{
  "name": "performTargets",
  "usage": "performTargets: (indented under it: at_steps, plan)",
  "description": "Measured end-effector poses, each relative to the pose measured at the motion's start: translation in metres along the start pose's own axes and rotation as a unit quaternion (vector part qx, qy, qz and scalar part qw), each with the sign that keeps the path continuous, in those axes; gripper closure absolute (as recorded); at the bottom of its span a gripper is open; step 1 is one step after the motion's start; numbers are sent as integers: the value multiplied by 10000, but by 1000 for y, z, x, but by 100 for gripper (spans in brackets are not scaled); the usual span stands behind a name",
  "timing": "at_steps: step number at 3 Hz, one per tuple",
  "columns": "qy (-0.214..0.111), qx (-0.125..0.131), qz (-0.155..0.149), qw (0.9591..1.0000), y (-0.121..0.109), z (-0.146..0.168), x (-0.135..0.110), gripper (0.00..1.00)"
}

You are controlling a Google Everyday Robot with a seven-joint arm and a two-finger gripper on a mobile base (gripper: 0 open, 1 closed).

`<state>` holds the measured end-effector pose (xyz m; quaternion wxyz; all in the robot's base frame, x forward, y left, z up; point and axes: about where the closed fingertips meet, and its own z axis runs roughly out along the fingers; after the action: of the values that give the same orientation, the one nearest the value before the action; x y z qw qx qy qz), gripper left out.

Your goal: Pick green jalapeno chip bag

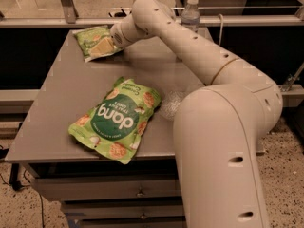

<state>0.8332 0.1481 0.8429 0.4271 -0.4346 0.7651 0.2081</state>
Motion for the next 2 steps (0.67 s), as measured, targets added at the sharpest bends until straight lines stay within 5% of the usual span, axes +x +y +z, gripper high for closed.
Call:
performTargets:
  at_steps: [2]
  plan:
    - [-4,-63,110,9999,4,8,9,64]
